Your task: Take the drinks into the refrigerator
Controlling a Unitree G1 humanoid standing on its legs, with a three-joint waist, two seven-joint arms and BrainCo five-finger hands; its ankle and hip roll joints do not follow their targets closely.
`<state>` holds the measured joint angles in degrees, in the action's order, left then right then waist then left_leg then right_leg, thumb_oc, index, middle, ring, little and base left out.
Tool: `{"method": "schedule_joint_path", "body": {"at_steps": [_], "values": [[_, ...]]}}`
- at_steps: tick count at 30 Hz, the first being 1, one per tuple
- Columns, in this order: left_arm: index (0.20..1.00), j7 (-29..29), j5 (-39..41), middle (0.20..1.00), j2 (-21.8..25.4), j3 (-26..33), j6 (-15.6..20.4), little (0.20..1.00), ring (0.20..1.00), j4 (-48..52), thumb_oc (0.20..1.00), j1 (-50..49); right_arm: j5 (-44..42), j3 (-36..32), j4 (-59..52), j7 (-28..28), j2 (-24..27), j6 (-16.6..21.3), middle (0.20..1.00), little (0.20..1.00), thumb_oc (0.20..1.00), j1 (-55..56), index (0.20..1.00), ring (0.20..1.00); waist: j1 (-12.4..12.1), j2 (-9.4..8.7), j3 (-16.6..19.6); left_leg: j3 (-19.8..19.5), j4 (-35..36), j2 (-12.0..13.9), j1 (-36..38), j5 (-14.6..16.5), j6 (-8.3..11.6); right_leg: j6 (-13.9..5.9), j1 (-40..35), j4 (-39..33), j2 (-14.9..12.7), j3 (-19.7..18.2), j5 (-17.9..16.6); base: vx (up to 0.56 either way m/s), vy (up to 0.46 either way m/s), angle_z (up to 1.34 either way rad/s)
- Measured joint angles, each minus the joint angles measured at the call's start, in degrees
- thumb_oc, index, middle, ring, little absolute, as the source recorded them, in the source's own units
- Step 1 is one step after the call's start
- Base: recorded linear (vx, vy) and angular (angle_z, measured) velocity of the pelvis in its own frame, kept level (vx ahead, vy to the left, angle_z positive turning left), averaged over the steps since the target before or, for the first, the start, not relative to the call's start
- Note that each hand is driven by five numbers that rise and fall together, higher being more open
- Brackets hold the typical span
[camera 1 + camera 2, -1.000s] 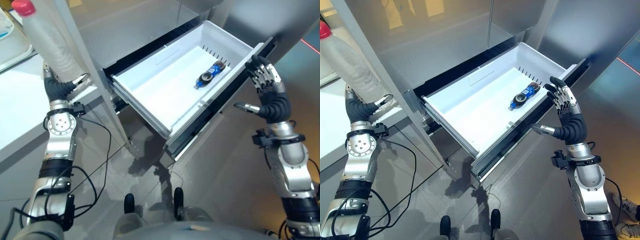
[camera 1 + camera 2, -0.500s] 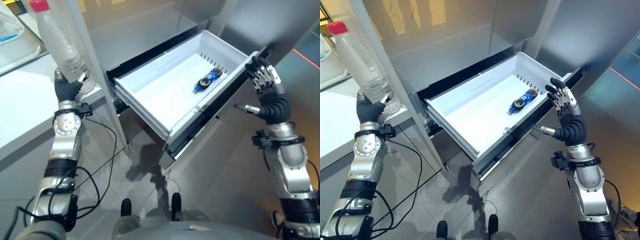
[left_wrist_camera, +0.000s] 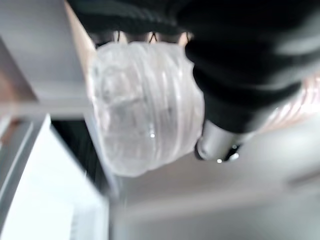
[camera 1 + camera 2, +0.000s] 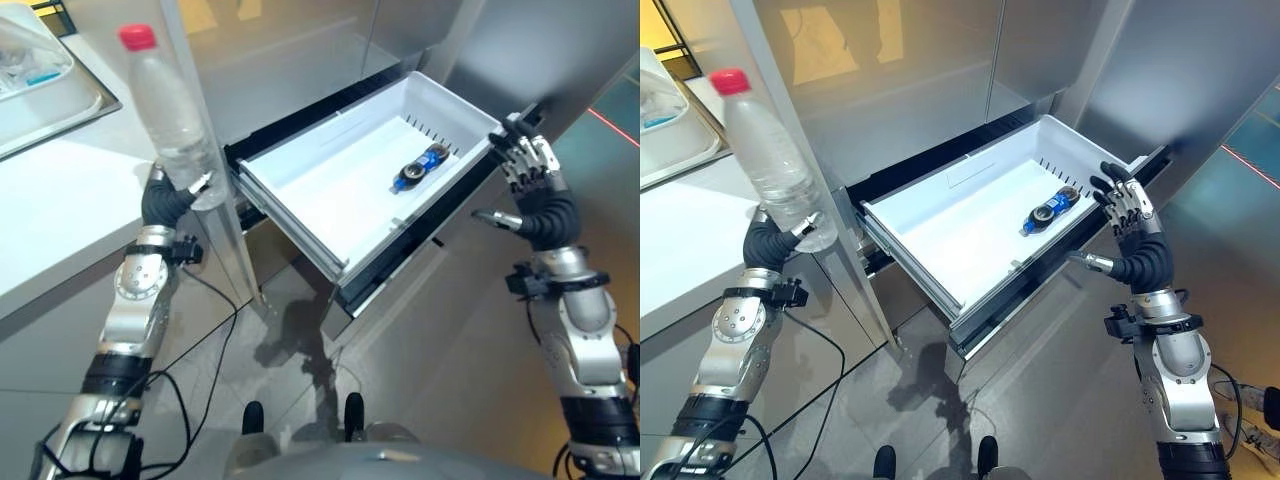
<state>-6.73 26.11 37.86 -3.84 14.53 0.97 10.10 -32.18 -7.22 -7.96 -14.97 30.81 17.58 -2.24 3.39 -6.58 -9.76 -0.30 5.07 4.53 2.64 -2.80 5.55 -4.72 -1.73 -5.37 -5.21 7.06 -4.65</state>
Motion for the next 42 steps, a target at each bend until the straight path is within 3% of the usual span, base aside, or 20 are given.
{"method": "schedule_joint_path", "body": {"at_steps": [5,8,13,26,28,36,42], "values": [[0.2,-11.6,9.6,0.2,9.0,-5.0,-0.3,0.2,0.2,11.5,0.2,-2.0,-12.4,6.4,7.1,-7.4,15.5,-6.7,1.0,1.0,1.0,0.2,1.0,1.0,0.3,0.8,1.1,-0.4,0.0,0.1,0.0,-0.1,-0.06,0.14,-0.1,-0.2,0.1,0.2,0.1,-0.05,-0.006,0.03],[0.2,-15.9,14.9,0.2,11.5,-7.9,-0.3,0.2,0.2,13.3,0.2,-1.8,-17.8,14.1,7.1,-9.6,16.4,-7.9,1.0,1.0,1.0,-6.1,1.0,1.0,0.5,2.24,1.8,-0.3,0.0,0.2,0.6,-0.1,-0.04,0.25,-0.5,-0.2,0.2,0.1,0.0,-0.04,0.018,-0.03],[0.2,-17.2,17.6,0.2,11.9,-11.7,-1.3,0.2,0.2,13.3,0.2,-1.6,-20.7,22.1,6.4,-9.9,13.4,-8.1,1.0,1.0,1.0,-13.9,1.0,1.0,-0.8,3.47,2.4,-0.3,0.0,0.3,1.7,0.0,0.02,0.31,-1.6,-0.2,0.3,0.0,0.0,-0.01,0.01,-0.01],[0.2,-18.4,18.0,0.2,11.0,-13.5,-2.9,0.2,0.2,13.3,0.2,-1.6,-21.3,30.8,6.7,-10.9,7.0,-8.8,1.0,1.0,1.0,-20.9,1.0,1.0,-3.0,3.41,2.5,-0.9,0.0,0.1,1.9,-0.1,0.02,0.32,-2.1,-0.1,0.2,0.5,0.0,0.0,0.004,0.02],[0.2,-18.3,18.0,0.2,10.7,-14.3,-3.0,0.2,0.2,13.2,0.2,-1.1,-21.2,34.7,9.6,-10.8,5.1,-9.5,1.0,1.0,1.0,-24.6,1.0,1.0,-2.9,3.4,2.5,-1.1,0.0,0.1,2.4,-0.1,0.08,0.31,-2.7,0.0,0.2,0.7,0.0,0.0,0.009,0.04],[0.2,-19.0,18.0,0.2,10.5,-18.1,-3.2,0.2,0.2,13.2,0.2,-1.1,-21.2,35.6,14.1,-9.6,-0.5,-9.5,1.0,1.0,1.0,-30.6,1.0,1.0,-3.3,3.59,2.7,-1.5,0.0,0.1,2.6,-0.1,0.07,0.36,-3.1,-0.2,0.1,1.0,0.1,0.0,0.004,0.01],[0.2,-19.4,18.2,0.2,10.8,-18.5,-4.2,0.2,0.2,13.1,0.2,-1.3,-20.7,37.5,14.2,-9.5,-0.8,-9.4,1.0,1.0,1.0,-32.9,1.0,1.0,-4.5,3.6,2.7,-1.3,0.0,0.0,2.6,-0.1,0.08,0.34,-3.0,-0.2,0.1,0.9,0.1,0.0,0.0,0.0]]}}
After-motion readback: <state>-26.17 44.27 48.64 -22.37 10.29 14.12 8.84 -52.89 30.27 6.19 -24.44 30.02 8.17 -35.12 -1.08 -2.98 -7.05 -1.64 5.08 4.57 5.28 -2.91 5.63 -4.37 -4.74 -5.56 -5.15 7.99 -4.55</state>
